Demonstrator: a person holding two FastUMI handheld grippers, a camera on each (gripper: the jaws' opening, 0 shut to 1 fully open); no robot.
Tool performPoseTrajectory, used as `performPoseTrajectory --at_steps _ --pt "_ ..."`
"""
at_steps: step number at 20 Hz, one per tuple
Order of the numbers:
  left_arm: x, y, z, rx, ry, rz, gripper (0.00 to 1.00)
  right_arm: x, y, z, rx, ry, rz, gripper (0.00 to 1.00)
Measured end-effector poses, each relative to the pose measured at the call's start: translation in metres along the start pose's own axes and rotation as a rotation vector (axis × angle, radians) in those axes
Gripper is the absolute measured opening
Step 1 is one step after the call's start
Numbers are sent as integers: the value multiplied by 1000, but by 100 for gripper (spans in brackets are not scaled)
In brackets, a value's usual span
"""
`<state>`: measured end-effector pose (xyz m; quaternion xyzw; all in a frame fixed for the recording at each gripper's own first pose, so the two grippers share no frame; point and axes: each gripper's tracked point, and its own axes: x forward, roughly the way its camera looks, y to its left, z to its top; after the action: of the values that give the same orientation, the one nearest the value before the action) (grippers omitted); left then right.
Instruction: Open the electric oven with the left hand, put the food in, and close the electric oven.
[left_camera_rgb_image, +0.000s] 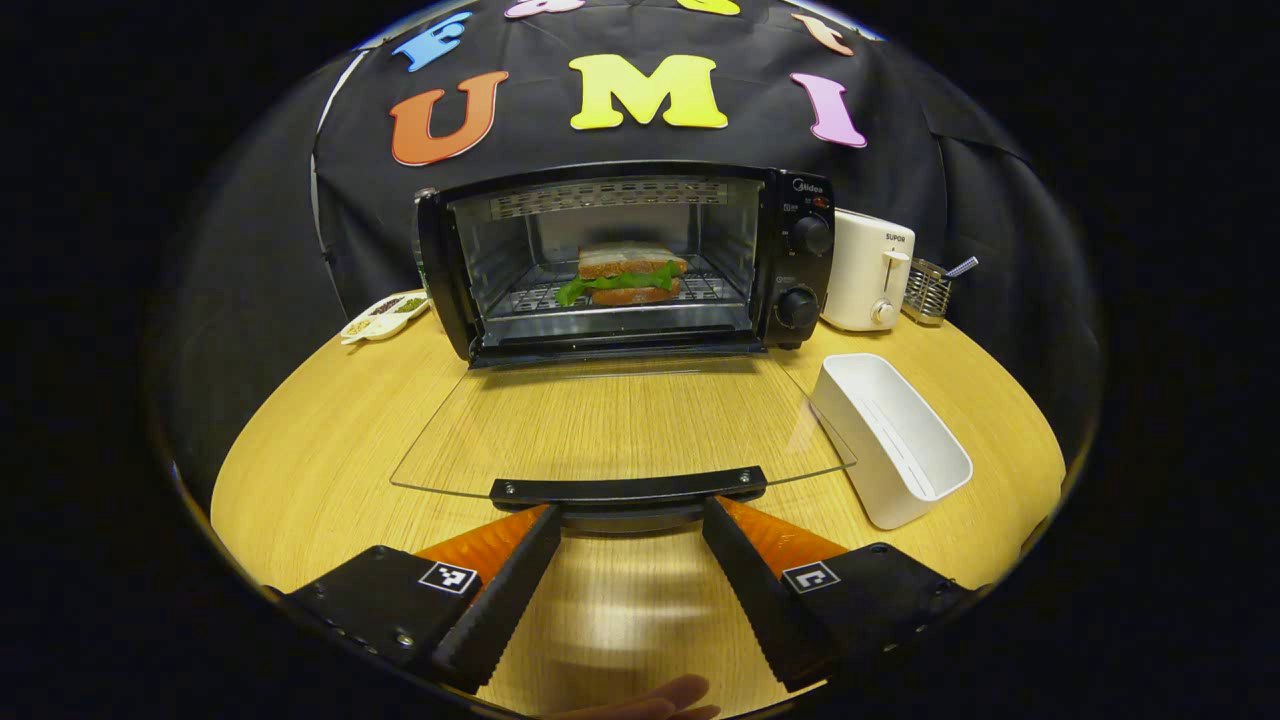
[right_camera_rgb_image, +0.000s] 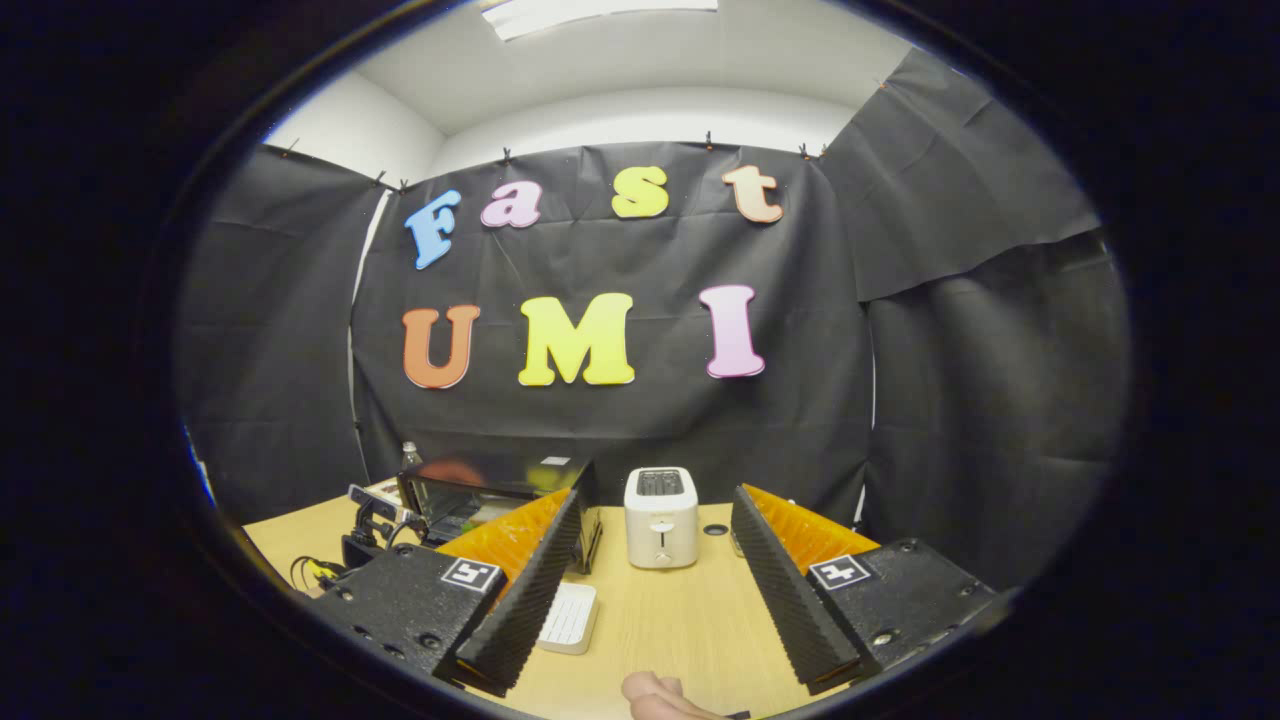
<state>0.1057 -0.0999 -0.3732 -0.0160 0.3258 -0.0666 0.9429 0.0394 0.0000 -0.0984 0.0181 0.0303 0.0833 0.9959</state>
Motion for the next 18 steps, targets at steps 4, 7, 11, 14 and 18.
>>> performPoseTrajectory --at_steps 4,7,11,14,18 --pt "-7 1 10 -6 -24 0 95 -4 5 10 27 -50 24 97" --pt "-14 3 32 2 -89 9 95 -3 2 5 21 -43 18 97" --pt "-21 7 73 25 -218 13 96 -4 -1 2 41 -38 11 97" --pt "-20 9 85 -6 -226 12 98 -8 2 4 49 -49 23 97" --pt "-9 10 89 -34 -202 9 97 -13 1 5 32 -61 25 97"
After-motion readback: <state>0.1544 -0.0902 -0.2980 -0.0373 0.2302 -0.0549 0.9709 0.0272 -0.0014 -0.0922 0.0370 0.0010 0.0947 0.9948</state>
